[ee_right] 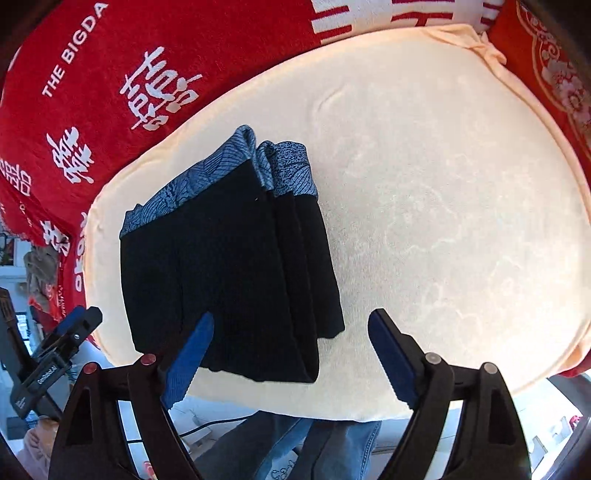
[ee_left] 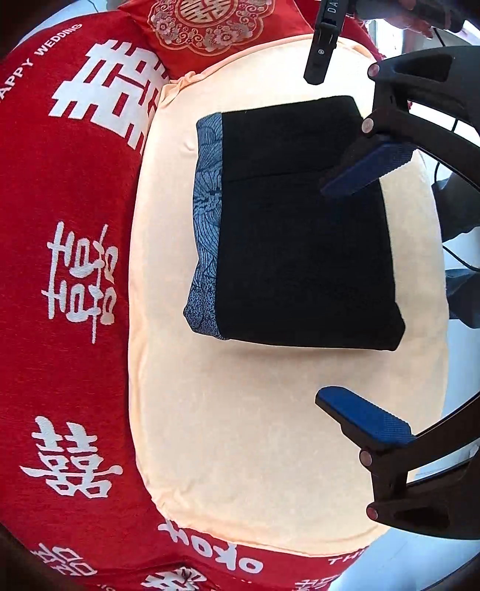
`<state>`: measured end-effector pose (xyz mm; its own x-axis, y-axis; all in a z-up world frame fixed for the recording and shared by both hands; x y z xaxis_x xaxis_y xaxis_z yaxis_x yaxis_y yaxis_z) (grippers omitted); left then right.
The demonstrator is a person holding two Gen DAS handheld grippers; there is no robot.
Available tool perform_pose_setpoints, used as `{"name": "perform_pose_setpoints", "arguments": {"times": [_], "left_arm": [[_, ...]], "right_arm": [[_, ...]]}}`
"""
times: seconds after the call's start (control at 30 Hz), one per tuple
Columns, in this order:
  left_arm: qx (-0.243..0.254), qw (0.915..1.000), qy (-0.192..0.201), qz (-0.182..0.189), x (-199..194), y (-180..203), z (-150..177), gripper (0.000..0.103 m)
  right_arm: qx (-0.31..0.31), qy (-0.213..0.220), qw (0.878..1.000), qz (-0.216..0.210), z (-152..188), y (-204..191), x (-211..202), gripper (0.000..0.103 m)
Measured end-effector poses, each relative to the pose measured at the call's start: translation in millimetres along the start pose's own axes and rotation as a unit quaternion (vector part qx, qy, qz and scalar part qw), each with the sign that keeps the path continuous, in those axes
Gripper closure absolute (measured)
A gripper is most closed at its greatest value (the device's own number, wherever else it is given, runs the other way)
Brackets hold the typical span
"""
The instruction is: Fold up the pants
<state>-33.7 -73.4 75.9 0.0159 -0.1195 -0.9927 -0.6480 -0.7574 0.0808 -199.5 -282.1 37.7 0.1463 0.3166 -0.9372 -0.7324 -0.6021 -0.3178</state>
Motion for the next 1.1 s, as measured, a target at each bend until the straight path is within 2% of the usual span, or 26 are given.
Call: {"name": "perform_pose_setpoints", "arguments": {"times": [0.07,0.17,0.23,0.5,0.6,0.8,1.1], "left_arm": [[0.005,1.0000,-0.003,-0.001,-11.2,4.1,6.0,0.000],[0.009,0.9999,-0.011,0.002,-24.1,5.2,13.5,0.000],[0.011,0.9997,-0.021,0.000,-31.4,7.5,18.0,0.000],[0.019,0.9989,-0.038,-0.017,-55.3,11.3,31.4,0.000],[0.030,0.9982,-0.047,-0.024,-61.1,13.5,37.0,0.000],[0.031,0.9973,-0.060,-0.029,-69.3,13.1,51.0,0.000],[0.042,0.9954,-0.072,-0.047,-71.8,8.8,57.6,0.000]], "right_arm": [[0.000,0.004,1.000,0.013,10.2,-10.0,-8.3,0.012],[0.005,0.011,1.000,0.014,24.1,-19.3,-20.5,0.001],[0.001,0.014,1.000,0.022,33.1,-27.6,-28.4,0.001],[-0.061,-0.001,0.989,0.138,62.9,-65.8,-41.0,0.000],[-0.061,-0.010,0.985,0.164,70.6,-72.1,-41.5,0.000],[-0.048,-0.007,0.982,0.183,83.2,-79.2,-49.5,0.000],[-0.047,0.002,0.982,0.181,81.1,-88.6,-59.5,0.000]]}}
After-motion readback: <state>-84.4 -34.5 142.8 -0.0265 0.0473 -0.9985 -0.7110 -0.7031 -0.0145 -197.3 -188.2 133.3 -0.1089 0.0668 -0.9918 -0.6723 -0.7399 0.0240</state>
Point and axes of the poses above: each gripper's, at about its wrist camera, not at the fingertips, and x roughly the way its jaws point, y to its right, z to its underside, the point moved 1 cm from there along x, roughly the way its jaws point, and after that the axes turned 10 degrees about -y, right-handed, at the moved point
